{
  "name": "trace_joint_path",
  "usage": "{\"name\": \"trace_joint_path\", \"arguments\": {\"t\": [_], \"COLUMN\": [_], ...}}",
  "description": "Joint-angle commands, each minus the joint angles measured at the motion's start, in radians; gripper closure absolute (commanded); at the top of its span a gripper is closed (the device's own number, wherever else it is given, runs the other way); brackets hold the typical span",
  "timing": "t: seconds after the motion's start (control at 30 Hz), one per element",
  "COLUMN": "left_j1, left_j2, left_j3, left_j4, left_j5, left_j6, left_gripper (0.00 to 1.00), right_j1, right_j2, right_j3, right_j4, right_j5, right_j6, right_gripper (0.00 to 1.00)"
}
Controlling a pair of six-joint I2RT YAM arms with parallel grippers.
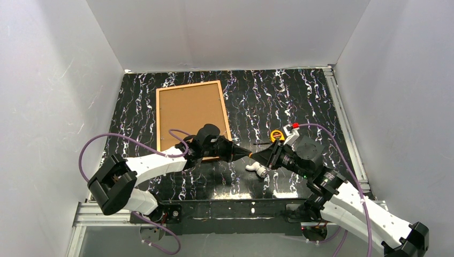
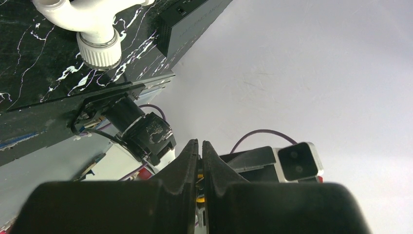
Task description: Take the photo out of the frame
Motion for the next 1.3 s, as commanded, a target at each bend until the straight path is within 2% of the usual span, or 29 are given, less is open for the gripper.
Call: {"name": "trace_joint_path", "arguments": {"t": [0.0, 0.03, 0.07, 0.13, 0.2, 0.27, 0.33, 0.47, 0.5, 0.6, 0.67, 0.8, 0.93, 1.0, 1.1, 1.27], "left_j1": [0.001, 0.002, 0.001, 0.002, 0.010, 0.028, 0.065, 0.161, 0.170, 0.175, 0.174, 0.155, 0.124, 0.124, 0.121, 0.113], "left_j2": [-0.019, -0.023, -0.036, -0.075, -0.135, -0.206, -0.280, -0.384, -0.384, -0.339, -0.289, -0.219, -0.218, -0.186, -0.080, 0.048], "left_j3": [0.003, 0.001, -0.011, -0.031, -0.034, -0.038, -0.036, 0.085, 0.137, 0.256, 0.308, 0.330, 0.219, 0.186, 0.206, 0.219], "left_j4": [-0.014, -0.017, -0.015, -0.076, -0.249, -0.435, -0.614, -1.079, -1.178, -1.361, -1.425, -1.397, -1.144, -1.039, -1.015, -0.976], "left_j5": [0.016, 0.018, 0.008, -0.012, -0.018, -0.040, -0.060, -0.154, -0.196, -0.245, -0.233, -0.151, -0.151, -0.146, -0.111, -0.146], "left_j6": [0.005, 0.017, 0.036, 0.116, 0.244, 0.404, 0.574, 1.015, 1.193, 1.546, 1.700, 1.909, 2.111, 2.163, 2.245, 2.331], "left_gripper": [1.00, 1.00, 0.95, 0.61, 0.38, 0.24, 0.18, 0.16, 0.16, 0.16, 0.18, 0.18, 0.18, 0.18, 0.21, 0.23], "right_j1": [-0.004, -0.004, -0.004, -0.004, -0.004, -0.004, -0.004, -0.004, -0.004, -0.004, -0.004, -0.004, -0.004, -0.004, -0.004, -0.004], "right_j2": [0.014, 0.021, 0.025, 0.030, 0.022, 0.005, -0.010, -0.054, -0.069, -0.105, -0.129, -0.154, -0.174, -0.196, -0.232, -0.279], "right_j3": [-0.007, 0.001, 0.010, 0.027, 0.037, 0.051, 0.075, 0.123, 0.132, 0.168, 0.192, 0.241, 0.276, 0.285, 0.291, 0.288], "right_j4": [0.064, 0.048, 0.029, -0.034, -0.087, -0.156, -0.244, -0.409, -0.440, -0.522, -0.560, -0.590, -0.621, -0.640, -0.667, -0.709], "right_j5": [-0.012, -0.001, 0.009, 0.034, 0.065, 0.112, 0.148, 0.209, 0.219, 0.251, 0.268, 0.275, 0.273, 0.277, 0.282, 0.292], "right_j6": [-0.011, -0.009, -0.009, -0.013, -0.013, -0.018, -0.028, -0.060, -0.069, -0.106, -0.125, -0.153, -0.163, -0.162, -0.156, -0.137], "right_gripper": [0.96, 0.99, 0.99, 0.99, 0.99, 0.99, 0.99, 0.99, 0.99, 0.99, 0.99, 0.99, 0.99, 0.99, 0.99, 0.99]}}
